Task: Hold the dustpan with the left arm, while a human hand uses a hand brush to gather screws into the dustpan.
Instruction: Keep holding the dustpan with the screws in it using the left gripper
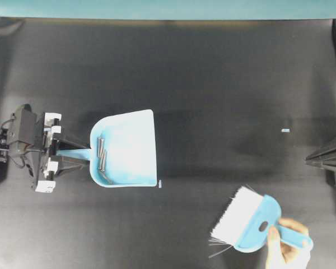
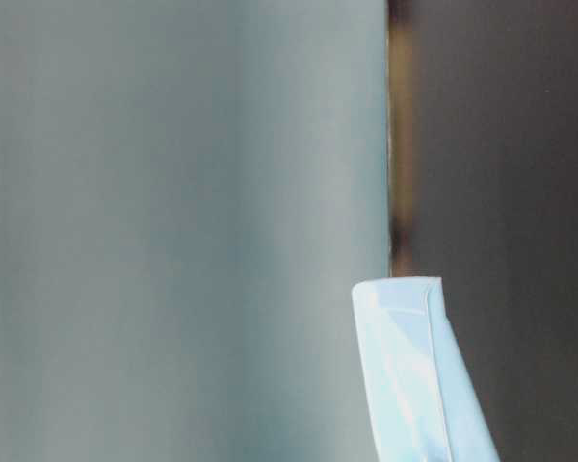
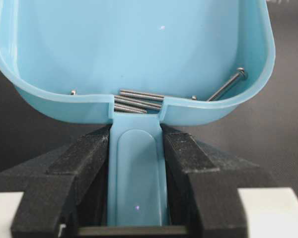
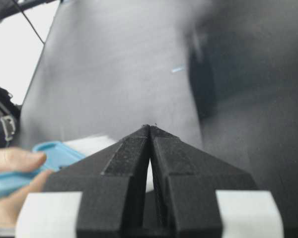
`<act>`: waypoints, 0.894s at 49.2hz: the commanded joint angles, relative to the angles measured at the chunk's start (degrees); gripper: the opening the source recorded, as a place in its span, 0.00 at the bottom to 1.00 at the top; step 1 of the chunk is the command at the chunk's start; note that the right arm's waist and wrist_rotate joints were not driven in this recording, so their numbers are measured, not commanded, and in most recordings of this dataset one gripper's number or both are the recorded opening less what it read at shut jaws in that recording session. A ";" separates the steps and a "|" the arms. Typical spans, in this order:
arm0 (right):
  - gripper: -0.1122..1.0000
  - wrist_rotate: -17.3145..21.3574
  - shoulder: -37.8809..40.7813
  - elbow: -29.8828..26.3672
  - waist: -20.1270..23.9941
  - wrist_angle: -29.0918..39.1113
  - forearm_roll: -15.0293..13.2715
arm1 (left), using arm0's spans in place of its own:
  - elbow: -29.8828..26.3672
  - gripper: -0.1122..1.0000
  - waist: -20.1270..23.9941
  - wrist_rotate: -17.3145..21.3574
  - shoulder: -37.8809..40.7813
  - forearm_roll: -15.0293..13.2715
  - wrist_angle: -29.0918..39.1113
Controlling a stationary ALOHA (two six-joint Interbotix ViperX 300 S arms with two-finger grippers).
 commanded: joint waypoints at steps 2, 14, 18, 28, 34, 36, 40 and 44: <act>0.10 -0.09 0.26 -0.26 0.00 -0.53 -0.09 | -0.44 0.37 0.18 0.09 -0.53 0.26 -0.62; 0.10 0.00 0.26 -0.26 0.00 -0.53 -0.09 | -0.62 0.37 -0.18 0.00 -0.62 0.18 0.79; 0.10 -0.09 0.26 -0.26 0.00 -0.62 -0.09 | -0.70 0.37 -0.44 0.00 -0.62 0.26 1.76; 0.10 -0.09 0.26 -0.26 0.00 -0.62 -0.09 | -0.97 0.37 -0.88 0.00 -1.58 0.18 2.20; 0.10 -0.09 0.26 -0.26 0.00 -0.62 -0.09 | -0.97 0.37 -1.14 0.00 -2.02 0.18 2.46; 0.10 -0.09 0.26 -0.26 0.00 -0.62 -0.09 | -0.97 0.37 -1.32 0.00 -2.29 0.18 2.81; 0.10 -0.09 0.26 -0.26 0.00 -0.53 -0.09 | -1.05 0.37 -1.58 -0.18 -2.72 0.18 4.22; 0.10 -0.09 0.26 -0.26 0.00 -0.53 -0.09 | -1.49 0.37 -2.02 -0.18 -3.69 0.18 5.89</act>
